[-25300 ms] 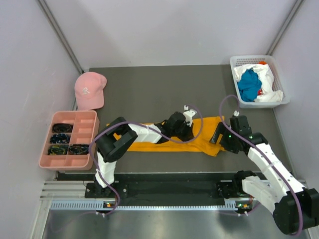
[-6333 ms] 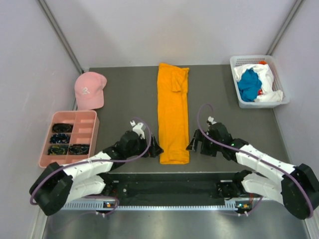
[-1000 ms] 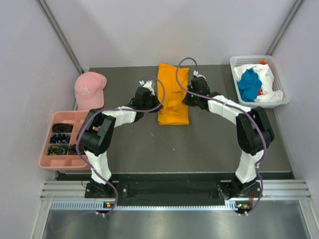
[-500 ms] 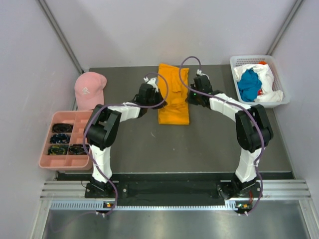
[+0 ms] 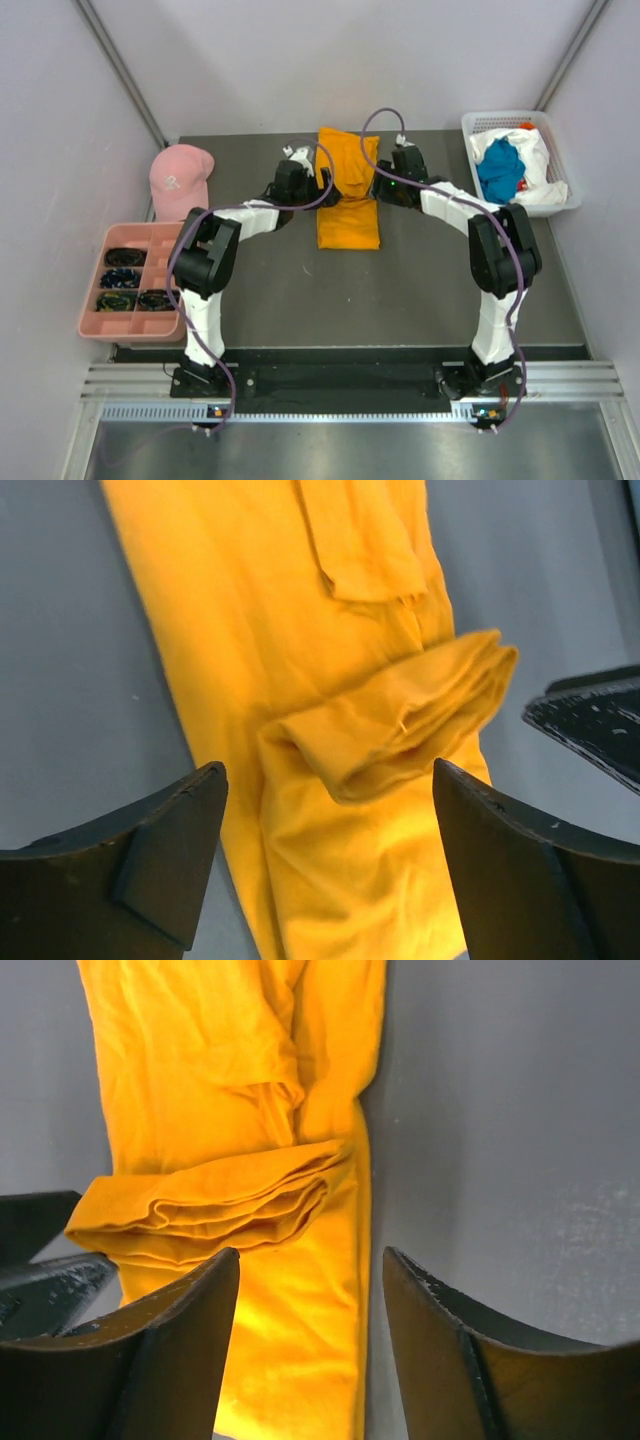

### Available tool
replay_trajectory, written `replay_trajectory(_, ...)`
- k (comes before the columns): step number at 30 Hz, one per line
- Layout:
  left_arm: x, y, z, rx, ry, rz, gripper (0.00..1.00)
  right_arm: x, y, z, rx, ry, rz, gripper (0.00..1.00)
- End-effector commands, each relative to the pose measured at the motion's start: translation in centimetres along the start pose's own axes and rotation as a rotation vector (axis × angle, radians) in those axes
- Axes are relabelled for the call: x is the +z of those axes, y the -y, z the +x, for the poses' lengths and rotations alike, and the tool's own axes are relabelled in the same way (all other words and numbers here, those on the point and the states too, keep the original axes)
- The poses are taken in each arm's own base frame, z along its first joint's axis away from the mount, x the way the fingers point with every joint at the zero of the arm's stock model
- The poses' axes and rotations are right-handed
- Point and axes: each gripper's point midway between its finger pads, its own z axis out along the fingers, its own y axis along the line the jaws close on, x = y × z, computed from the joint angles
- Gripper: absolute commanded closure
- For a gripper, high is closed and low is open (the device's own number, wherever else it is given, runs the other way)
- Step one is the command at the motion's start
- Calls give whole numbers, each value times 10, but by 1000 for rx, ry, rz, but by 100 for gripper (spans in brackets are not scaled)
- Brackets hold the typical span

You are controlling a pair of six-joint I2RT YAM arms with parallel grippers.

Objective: Fold and stack the t-shirts
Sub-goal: Fold the folded rectangular tshirt in 1/3 of the way

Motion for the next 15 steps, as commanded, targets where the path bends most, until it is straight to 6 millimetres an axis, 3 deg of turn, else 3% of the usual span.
replay_trajectory(1, 5, -9, -36, 17, 96, -30, 10, -6, -2, -39, -19, 96, -14, 39)
replay_trajectory(8, -10, -11, -63, 29, 149, -27, 6, -28, 2, -43, -37, 129, 6, 39)
replay_trajectory(12, -31, 0, -79, 46, 201, -10, 6, -41, 3, -32, -51, 106, -9, 39)
replay_trajectory(15, -48, 3, -85, 49, 231, -15, 5, -49, -8, -17, -51, 60, -82, 39)
